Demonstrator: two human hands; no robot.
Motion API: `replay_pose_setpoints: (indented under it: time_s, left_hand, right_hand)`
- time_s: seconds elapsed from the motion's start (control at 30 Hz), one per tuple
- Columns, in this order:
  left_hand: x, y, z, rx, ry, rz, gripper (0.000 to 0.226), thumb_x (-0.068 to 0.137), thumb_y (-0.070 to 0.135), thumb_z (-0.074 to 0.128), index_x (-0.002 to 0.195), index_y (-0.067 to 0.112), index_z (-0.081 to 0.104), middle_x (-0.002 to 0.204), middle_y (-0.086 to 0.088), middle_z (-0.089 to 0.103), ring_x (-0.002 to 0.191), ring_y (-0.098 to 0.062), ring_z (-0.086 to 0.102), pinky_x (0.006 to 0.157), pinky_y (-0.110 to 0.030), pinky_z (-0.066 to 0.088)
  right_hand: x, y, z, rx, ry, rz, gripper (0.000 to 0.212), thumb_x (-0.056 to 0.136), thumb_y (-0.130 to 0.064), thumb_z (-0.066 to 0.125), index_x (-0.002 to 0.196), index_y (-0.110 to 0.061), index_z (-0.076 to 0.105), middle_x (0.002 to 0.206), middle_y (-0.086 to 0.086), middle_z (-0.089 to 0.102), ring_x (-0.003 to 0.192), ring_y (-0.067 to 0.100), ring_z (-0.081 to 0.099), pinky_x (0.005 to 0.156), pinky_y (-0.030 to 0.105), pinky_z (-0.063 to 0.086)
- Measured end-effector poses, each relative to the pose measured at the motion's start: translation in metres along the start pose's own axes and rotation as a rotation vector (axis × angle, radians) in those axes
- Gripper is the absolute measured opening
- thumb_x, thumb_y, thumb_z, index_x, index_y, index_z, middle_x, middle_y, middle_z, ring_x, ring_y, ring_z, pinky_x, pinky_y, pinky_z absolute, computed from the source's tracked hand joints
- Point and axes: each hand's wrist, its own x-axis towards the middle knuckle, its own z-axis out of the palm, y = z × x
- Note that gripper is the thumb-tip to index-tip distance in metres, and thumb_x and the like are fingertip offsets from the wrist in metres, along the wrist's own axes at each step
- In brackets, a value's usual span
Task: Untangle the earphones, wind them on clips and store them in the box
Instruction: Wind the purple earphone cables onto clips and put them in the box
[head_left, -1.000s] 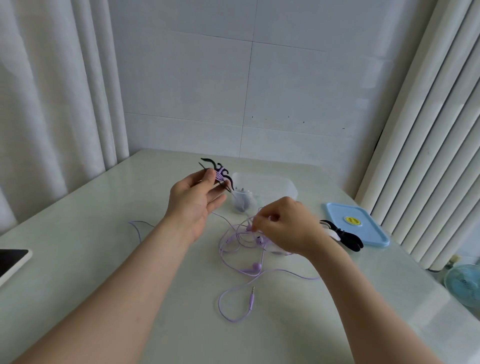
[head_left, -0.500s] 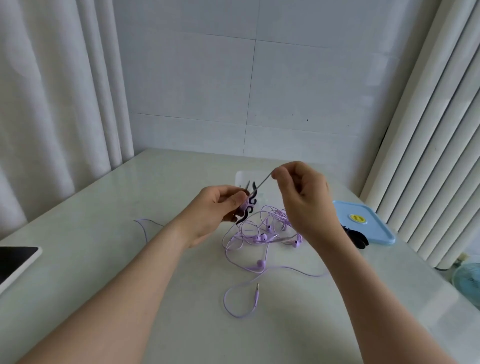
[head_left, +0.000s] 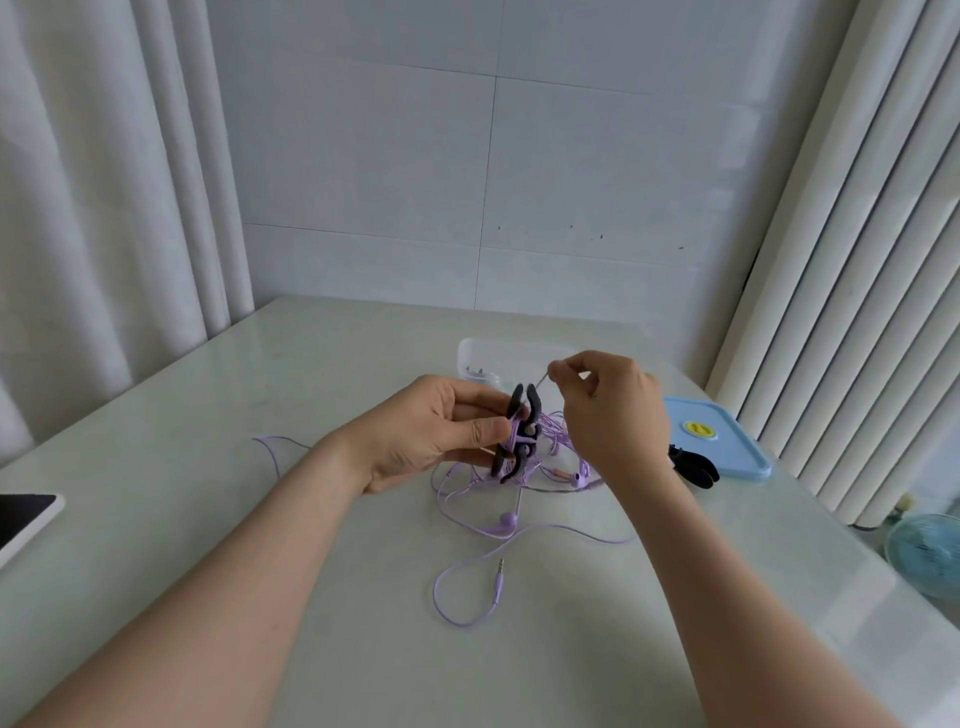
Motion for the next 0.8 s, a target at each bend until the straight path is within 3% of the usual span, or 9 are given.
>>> replay_pose_setpoints:
  time_s: [0.2,0.27,0.33,0.4,0.47,0.5,0.53,0.63,0.8]
  left_hand:
    - [0.003,0.004,-0.004,-0.189,0.235,0.122,0.034,0.094,0.005,0.069,0.125,-0.009,0.066,0.121,-0.030,0.070,0.109,-0.044,0.072,0.097,-0.049,0.059]
    - [0.004,0.005,-0.007,-0.238,0.298,0.121,0.031,0.097,0.005,0.067,0.125,-0.010,0.065,0.122,-0.030,0.070,0.111,-0.043,0.071,0.096,-0.049,0.060]
    - [0.004,0.008,-0.009,-0.236,0.375,0.077,0.030,0.097,0.010,0.069,0.124,-0.005,0.068,0.117,-0.026,0.074,0.102,-0.038,0.075,0.085,-0.042,0.062]
    - [0.003,0.008,-0.011,-0.220,0.436,0.024,0.030,0.096,0.017,0.072,0.122,0.001,0.071,0.113,-0.021,0.076,0.095,-0.032,0.077,0.076,-0.037,0.061]
    - [0.004,0.007,-0.012,-0.210,0.483,-0.007,0.029,0.095,0.021,0.074,0.118,0.004,0.074,0.112,-0.018,0.077,0.093,-0.030,0.078,0.073,-0.035,0.060]
    - [0.004,0.007,-0.013,-0.200,0.509,-0.013,0.027,0.095,0.022,0.075,0.116,0.004,0.075,0.111,-0.017,0.077,0.092,-0.029,0.078,0.073,-0.036,0.060]
    - [0.005,0.007,-0.013,-0.184,0.533,-0.016,0.026,0.095,0.024,0.075,0.114,0.005,0.076,0.110,-0.016,0.078,0.093,-0.029,0.078,0.075,-0.037,0.061]
    - [0.007,0.006,-0.011,-0.156,0.585,-0.025,0.025,0.094,0.027,0.076,0.109,0.006,0.078,0.105,-0.015,0.079,0.093,-0.030,0.078,0.082,-0.041,0.063]
    - [0.011,0.001,-0.008,-0.147,0.623,-0.034,0.027,0.097,0.031,0.073,0.107,0.007,0.079,0.096,-0.011,0.080,0.087,-0.024,0.077,0.076,-0.036,0.060]
  right_hand:
    - [-0.003,0.003,0.001,-0.147,-0.250,-0.024,0.019,0.092,-0.045,0.065,0.082,-0.033,0.077,0.057,-0.012,0.064,0.068,0.016,0.061,0.058,0.027,0.046]
    - [-0.006,-0.002,0.003,-0.126,-0.330,-0.104,0.019,0.090,-0.044,0.065,0.078,-0.036,0.076,0.049,-0.019,0.058,0.063,0.014,0.056,0.060,0.029,0.047]
    - [-0.011,-0.009,0.005,-0.109,-0.403,-0.188,0.019,0.090,-0.041,0.066,0.076,-0.035,0.077,0.049,-0.021,0.056,0.058,0.012,0.051,0.061,0.031,0.047]
    - [-0.017,-0.015,0.005,-0.082,-0.461,-0.274,0.022,0.092,-0.036,0.067,0.072,-0.033,0.077,0.046,-0.014,0.053,0.053,0.013,0.043,0.060,0.031,0.045]
    - [-0.021,-0.019,0.004,-0.032,-0.501,-0.372,0.036,0.092,-0.027,0.068,0.056,-0.036,0.067,0.044,-0.008,0.044,0.052,0.016,0.034,0.057,0.029,0.039]
    - [-0.023,-0.021,0.003,0.001,-0.517,-0.405,0.042,0.092,-0.023,0.069,0.053,-0.036,0.063,0.043,-0.007,0.041,0.053,0.017,0.030,0.055,0.022,0.035]
    - [-0.024,-0.022,0.002,0.037,-0.532,-0.423,0.040,0.092,-0.020,0.070,0.055,-0.034,0.067,0.043,-0.007,0.038,0.054,0.016,0.027,0.055,0.015,0.031]
    - [-0.026,-0.024,-0.001,0.121,-0.561,-0.425,0.022,0.093,-0.017,0.071,0.074,-0.018,0.081,0.043,-0.007,0.035,0.052,0.015,0.026,0.055,0.011,0.033]
    - [-0.027,-0.026,-0.002,0.214,-0.603,-0.403,0.024,0.095,-0.020,0.072,0.072,-0.021,0.080,0.045,-0.003,0.038,0.050,0.012,0.027,0.053,0.012,0.030]
